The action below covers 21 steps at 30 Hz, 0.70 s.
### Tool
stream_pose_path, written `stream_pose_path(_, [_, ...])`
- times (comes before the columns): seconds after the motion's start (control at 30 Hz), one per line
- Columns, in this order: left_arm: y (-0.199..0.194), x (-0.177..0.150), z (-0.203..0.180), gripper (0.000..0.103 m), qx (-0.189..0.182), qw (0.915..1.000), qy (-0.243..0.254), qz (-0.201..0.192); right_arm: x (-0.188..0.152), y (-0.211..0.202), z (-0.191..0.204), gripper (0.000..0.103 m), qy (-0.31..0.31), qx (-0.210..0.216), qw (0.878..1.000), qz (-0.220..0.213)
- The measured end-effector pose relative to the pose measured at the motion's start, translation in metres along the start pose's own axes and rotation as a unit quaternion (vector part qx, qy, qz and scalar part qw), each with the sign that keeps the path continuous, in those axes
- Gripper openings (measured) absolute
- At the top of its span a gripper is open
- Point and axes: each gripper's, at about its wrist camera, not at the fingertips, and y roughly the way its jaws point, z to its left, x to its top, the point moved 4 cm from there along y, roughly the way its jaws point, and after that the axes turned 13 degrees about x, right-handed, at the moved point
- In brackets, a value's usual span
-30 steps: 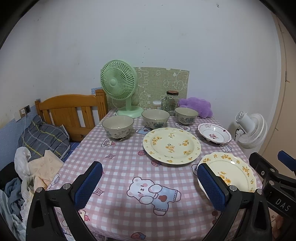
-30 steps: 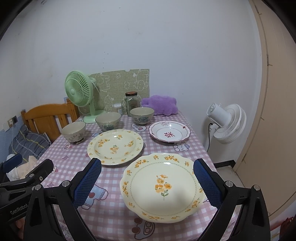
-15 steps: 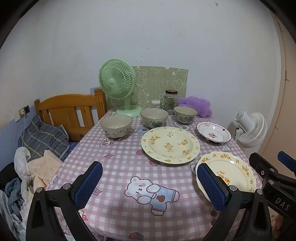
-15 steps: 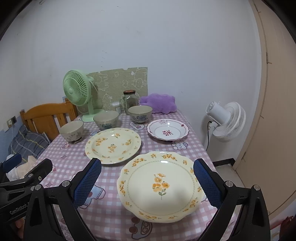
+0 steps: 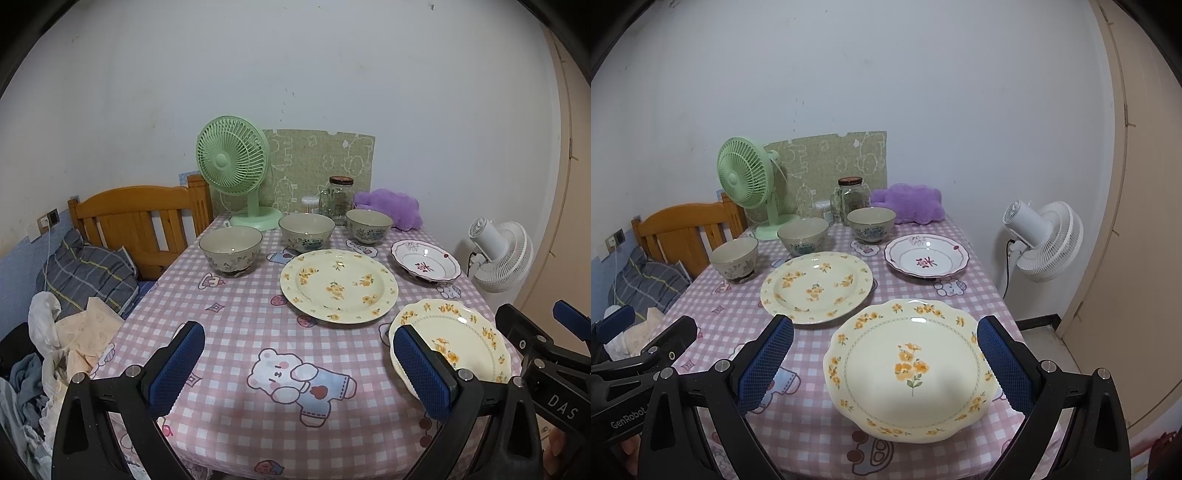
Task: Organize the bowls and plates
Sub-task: 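Move both grippers toward the large cream yellow-flower plate, then grasp the rim of the yellow-flower plate with both grippers and lift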
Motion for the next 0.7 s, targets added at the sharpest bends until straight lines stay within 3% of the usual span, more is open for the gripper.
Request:
stream_pose_path(0.37, [0.005,-0.002,0.002,0.103,-0.010,0.9999,0.004,0.001,-0.002,0.004,0.004,0.101,0.000,-0.006,1.000,0.004])
stream_pose_path(0.7, [0.030,0.008,0.002,0.103,-0.043,0.9984,0.019,0.032,0.004,0.018,0.008,0.101,0.021,-0.034,0.999,0.032])
